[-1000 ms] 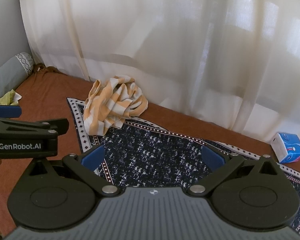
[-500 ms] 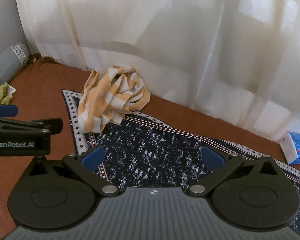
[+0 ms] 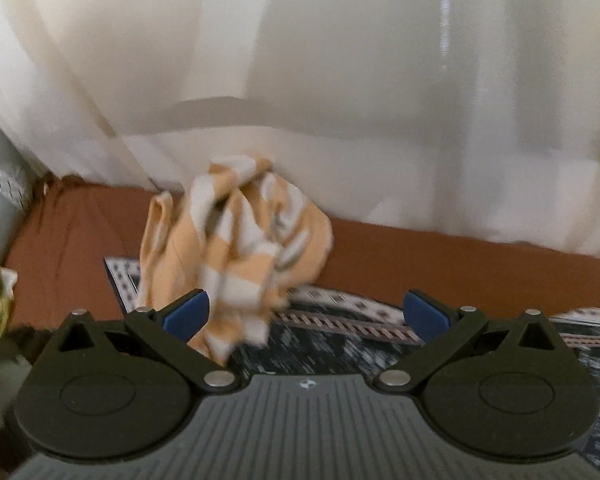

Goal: Fold clothes
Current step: 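Grasp the striped shirt with the left tool while the right tool grasps it too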

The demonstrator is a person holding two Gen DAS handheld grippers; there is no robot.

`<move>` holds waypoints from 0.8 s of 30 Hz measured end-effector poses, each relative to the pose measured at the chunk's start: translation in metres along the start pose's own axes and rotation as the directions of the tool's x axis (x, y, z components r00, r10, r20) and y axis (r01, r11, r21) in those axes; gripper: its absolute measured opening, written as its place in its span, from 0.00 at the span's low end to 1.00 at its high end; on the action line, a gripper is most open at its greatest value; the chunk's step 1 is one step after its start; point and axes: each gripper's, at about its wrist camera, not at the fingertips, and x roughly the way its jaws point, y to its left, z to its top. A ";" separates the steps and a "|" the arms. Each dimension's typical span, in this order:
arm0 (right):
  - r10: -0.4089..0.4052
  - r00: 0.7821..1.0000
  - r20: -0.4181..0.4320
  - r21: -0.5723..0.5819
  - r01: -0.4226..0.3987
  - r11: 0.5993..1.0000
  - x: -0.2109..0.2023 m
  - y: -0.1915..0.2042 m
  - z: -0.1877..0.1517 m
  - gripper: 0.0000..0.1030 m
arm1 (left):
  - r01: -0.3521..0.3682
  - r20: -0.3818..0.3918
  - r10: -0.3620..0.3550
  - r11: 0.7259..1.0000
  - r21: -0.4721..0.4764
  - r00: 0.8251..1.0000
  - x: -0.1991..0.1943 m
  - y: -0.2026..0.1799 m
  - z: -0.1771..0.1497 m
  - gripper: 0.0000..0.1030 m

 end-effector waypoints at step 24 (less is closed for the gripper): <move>0.175 0.983 -0.049 -0.207 -0.181 0.961 0.022 0.066 0.035 0.09 | 0.264 0.030 -0.263 0.964 -0.036 0.964 -0.028 0.024 0.010 0.01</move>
